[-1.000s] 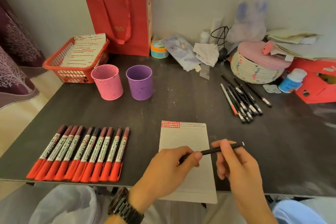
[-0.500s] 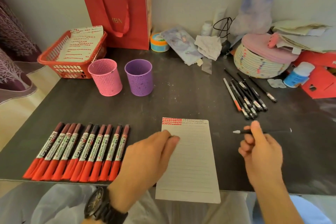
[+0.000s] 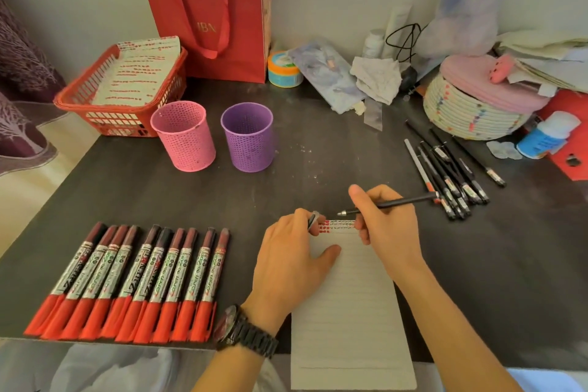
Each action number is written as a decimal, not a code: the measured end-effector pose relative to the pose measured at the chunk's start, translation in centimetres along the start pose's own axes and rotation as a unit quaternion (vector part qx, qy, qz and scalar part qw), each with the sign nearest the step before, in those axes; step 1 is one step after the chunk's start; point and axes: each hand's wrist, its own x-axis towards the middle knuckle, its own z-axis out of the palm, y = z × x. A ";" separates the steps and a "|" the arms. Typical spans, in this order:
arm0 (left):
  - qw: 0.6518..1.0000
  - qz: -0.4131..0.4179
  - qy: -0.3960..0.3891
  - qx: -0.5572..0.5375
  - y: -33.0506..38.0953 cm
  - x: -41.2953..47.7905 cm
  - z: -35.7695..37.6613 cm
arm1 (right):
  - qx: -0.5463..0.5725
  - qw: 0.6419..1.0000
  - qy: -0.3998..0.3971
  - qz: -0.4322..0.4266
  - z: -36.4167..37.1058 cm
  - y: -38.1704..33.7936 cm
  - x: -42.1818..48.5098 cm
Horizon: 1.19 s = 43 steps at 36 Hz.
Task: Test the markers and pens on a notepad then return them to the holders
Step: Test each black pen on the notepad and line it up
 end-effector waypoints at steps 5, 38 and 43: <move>1.000 -0.004 -0.006 -0.002 -0.4 0.4 0.0 | -0.064 0.997 0.035 -0.039 0.8 1.9 0.6; 0.999 -0.036 0.012 -0.001 -0.3 0.7 0.2 | -0.144 0.986 0.053 -0.068 1.6 2.9 0.5; 0.999 -0.037 0.005 -0.001 -0.2 0.8 0.1 | -0.143 0.986 0.050 -0.071 1.6 2.8 0.5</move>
